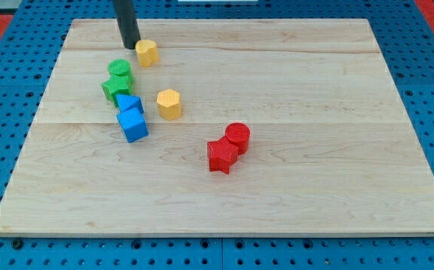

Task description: Push the green circle towards bottom left

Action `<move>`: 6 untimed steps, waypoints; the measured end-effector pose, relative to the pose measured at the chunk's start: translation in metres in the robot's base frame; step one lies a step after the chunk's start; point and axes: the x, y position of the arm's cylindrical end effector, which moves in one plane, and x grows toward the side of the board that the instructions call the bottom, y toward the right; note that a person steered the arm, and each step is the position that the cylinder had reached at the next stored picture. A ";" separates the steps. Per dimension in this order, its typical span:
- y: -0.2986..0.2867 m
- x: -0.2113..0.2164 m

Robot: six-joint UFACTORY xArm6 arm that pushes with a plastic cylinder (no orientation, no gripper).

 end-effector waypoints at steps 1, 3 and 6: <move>0.021 0.031; -0.045 0.042; -0.132 0.089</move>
